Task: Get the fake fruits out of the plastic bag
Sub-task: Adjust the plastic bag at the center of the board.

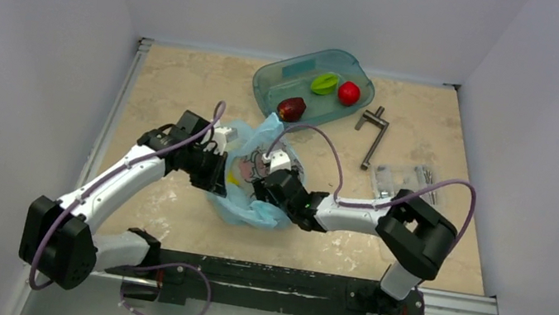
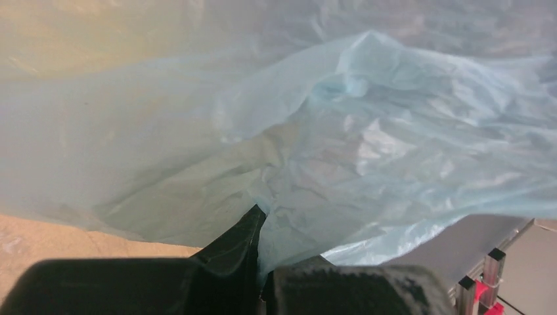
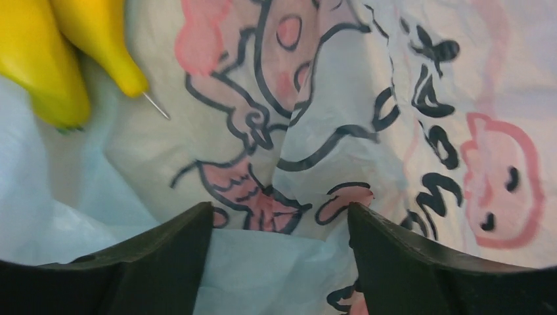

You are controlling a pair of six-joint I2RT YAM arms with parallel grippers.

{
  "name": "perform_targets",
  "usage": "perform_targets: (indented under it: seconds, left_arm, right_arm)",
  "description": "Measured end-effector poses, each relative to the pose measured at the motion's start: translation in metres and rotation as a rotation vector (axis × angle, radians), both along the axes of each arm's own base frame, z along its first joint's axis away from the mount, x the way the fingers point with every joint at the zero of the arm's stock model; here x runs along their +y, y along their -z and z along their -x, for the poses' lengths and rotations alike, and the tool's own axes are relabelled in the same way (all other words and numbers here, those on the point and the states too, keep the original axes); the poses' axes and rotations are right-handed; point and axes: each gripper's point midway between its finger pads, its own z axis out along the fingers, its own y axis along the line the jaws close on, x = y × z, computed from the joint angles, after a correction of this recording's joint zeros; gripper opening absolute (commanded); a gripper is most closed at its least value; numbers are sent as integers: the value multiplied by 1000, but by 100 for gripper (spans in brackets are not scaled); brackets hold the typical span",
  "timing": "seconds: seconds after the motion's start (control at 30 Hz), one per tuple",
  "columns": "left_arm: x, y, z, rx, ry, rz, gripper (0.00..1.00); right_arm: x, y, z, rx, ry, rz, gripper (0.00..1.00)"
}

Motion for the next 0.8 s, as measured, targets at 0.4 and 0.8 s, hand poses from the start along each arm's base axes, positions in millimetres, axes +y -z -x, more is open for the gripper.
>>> perform_targets:
  seconds: [0.4,0.8]
  left_arm:
    - [-8,19,12,71,60,-57,0]
    - [-2,27,13,79,50,-115,0]
  right_arm:
    - [12,20,-13,-104,12,-97,40]
    - [67,-31,-31,-199,-85,-269,8]
